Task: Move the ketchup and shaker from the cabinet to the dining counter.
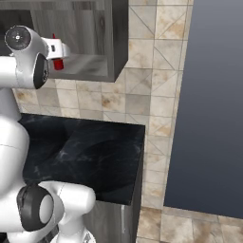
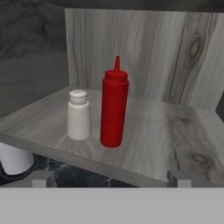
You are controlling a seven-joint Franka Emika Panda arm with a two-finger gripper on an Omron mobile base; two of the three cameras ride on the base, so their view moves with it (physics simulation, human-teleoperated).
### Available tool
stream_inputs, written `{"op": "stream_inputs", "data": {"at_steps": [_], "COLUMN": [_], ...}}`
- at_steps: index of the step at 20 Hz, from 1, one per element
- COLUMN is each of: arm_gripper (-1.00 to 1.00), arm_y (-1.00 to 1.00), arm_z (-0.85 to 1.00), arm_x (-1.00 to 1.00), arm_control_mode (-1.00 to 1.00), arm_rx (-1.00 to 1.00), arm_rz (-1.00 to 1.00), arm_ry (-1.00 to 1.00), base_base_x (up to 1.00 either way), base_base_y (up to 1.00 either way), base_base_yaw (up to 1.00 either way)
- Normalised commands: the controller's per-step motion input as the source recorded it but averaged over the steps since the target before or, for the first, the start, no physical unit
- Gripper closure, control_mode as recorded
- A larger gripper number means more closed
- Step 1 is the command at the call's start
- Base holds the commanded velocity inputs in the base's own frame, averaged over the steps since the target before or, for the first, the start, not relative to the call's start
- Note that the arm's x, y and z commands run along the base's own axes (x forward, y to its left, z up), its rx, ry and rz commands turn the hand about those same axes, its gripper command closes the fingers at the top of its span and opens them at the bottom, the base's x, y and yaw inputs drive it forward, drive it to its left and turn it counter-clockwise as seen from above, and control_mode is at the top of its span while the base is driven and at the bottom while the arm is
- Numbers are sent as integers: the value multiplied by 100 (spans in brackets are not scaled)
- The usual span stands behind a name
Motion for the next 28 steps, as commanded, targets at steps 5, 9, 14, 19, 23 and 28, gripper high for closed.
{"op": "stream_inputs", "data": {"at_steps": [5, 9, 14, 19, 23, 28], "arm_gripper": [-100, -100, -100, -100, -100, -100], "arm_y": [1, 1, 5, 5, 1, 4], "arm_z": [0, 0, 0, 0, 0, -6], "arm_x": [14, 11, 12, 13, 12, 16], "arm_control_mode": [-100, -100, -100, -100, -100, -100], "arm_rx": [0, 0, 0, 0, 0, 0], "arm_rz": [3, 3, 4, 3, 2, 2], "arm_ry": [0, 0, 0, 0, 0, 1], "base_base_x": [0, 0, 0, 0, 0, 0], "base_base_y": [0, 0, 0, 0, 0, 0], "base_base_yaw": [0, 0, 0, 0, 0, 0]}}
